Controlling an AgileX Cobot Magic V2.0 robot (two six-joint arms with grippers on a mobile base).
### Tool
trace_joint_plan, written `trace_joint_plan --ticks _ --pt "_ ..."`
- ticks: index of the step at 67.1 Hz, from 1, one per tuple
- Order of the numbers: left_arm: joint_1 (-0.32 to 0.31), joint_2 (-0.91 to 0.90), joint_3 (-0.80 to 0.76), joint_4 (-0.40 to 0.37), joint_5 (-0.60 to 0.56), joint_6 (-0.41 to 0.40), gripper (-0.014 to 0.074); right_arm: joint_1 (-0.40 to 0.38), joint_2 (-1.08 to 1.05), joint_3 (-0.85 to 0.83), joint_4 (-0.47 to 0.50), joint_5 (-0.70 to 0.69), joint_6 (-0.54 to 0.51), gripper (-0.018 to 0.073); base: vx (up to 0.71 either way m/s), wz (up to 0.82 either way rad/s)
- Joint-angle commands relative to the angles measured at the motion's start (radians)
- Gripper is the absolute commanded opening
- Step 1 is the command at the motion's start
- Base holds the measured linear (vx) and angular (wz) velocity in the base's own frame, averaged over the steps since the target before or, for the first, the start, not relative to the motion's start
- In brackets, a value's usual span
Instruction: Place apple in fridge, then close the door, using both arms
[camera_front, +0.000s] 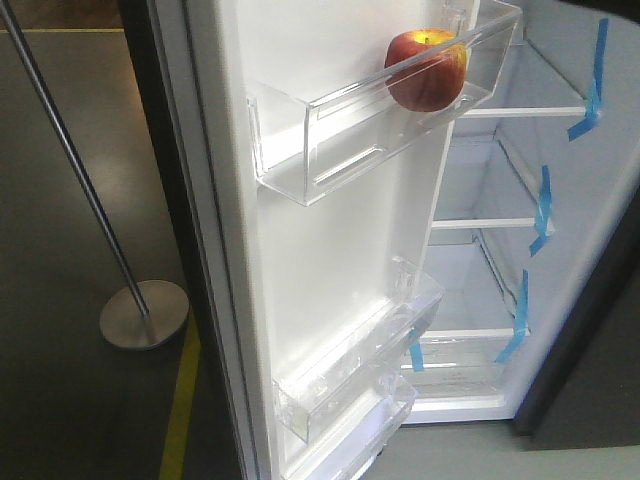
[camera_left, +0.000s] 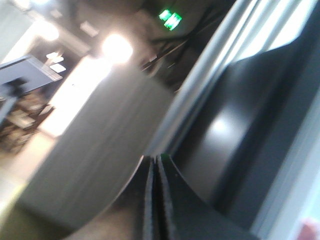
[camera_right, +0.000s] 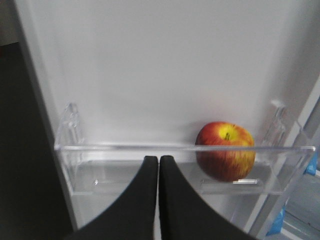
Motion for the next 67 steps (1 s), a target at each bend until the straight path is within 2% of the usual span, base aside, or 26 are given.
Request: trace_joint_plan --ticks 1,14,22,34,46,59,67 --pt "-0.003 -0.009 -0.029 0.090 -0.093 -0.099 -0.0008 -0.005 -0.128 0.119 0.016 -0.086 0.002 -0.0005 0.00 0.00" --pt "-0.003 0.104 -0.209 0.362 -0.094 -0.258 -0.0008 -0.005 -0.333 0.419 0.015 -0.079 0.005 -0.0005 0.00 0.00" --pt "-0.003 0.222 -0.345 0.446 -0.095 -0.311 -0.0008 -0.005 -0.458 0.572 0.015 -0.113 0.006 -0.0004 0.00 0.00" --pt "-0.003 0.454 -0.573 0.453 -0.095 -0.332 -0.0008 -0.005 -0.620 0.727 0.015 -0.131 0.008 -0.0004 0.00 0.00" --pt "-0.003 0.716 -0.776 0.453 -0.108 -0.344 -0.0007 -0.005 -0.706 0.797 0.015 -0.109 0.053 -0.0004 0.00 0.00" --pt "-0.003 1.029 -1.018 0.454 -0.159 -0.459 0.0027 -0.005 -0.750 0.797 0.015 -0.095 0.055 -0.0004 0.00 0.00" --pt "-0.003 1.202 -1.156 0.456 -0.220 -0.551 0.0132 -0.005 -0.751 0.797 0.022 -0.074 0.055 -0.0004 0.00 0.00"
